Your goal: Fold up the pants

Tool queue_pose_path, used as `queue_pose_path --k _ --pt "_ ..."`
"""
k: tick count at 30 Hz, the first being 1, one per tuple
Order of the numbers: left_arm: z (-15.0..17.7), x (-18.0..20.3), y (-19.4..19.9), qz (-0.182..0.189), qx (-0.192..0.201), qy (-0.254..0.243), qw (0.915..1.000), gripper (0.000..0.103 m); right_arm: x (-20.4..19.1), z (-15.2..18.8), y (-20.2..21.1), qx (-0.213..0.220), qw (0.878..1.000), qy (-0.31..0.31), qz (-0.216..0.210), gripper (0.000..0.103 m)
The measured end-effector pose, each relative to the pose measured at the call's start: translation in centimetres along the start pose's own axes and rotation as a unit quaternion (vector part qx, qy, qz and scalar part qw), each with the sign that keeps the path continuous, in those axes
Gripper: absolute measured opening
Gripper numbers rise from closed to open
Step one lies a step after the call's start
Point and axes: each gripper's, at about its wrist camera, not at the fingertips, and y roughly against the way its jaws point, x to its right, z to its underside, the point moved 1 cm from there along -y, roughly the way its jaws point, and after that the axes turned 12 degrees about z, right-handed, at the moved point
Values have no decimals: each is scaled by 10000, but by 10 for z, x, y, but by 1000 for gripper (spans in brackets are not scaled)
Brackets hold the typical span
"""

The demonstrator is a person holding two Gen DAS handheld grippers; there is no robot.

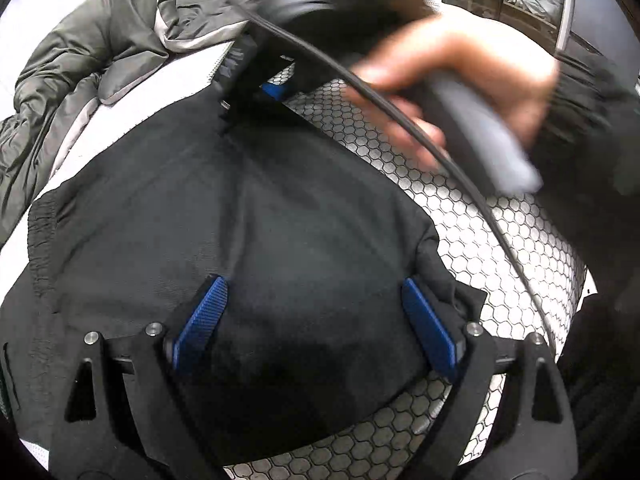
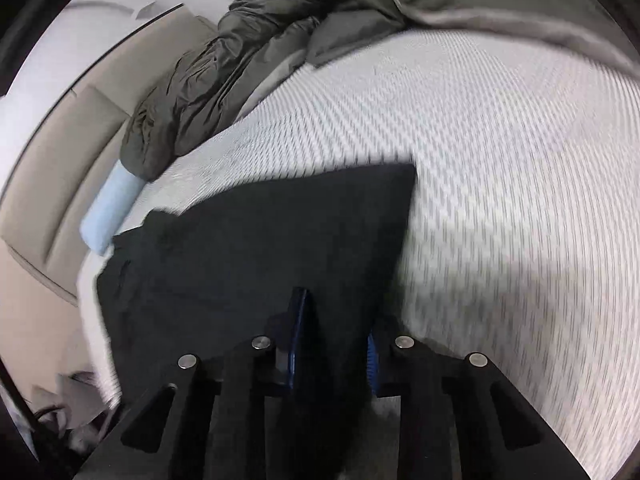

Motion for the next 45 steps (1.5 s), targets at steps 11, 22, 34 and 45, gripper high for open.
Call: queue_pose_path --k 11,22,34,45 --pt "10 -28 47 872 506 305 9944 90 8 -36 5 72 9987 -495 -83 61" --pt "88 -204 124 -646 1277 2468 9584 89 -22 65 41 43 9992 -325 -212 34" --pt "106 -185 100 -269 806 2178 9723 37 -14 75 62 208 9993 86 312 54" --pt "121 -186 119 -183 661 2035 9767 17 -2 96 72 137 9990 266 344 61"
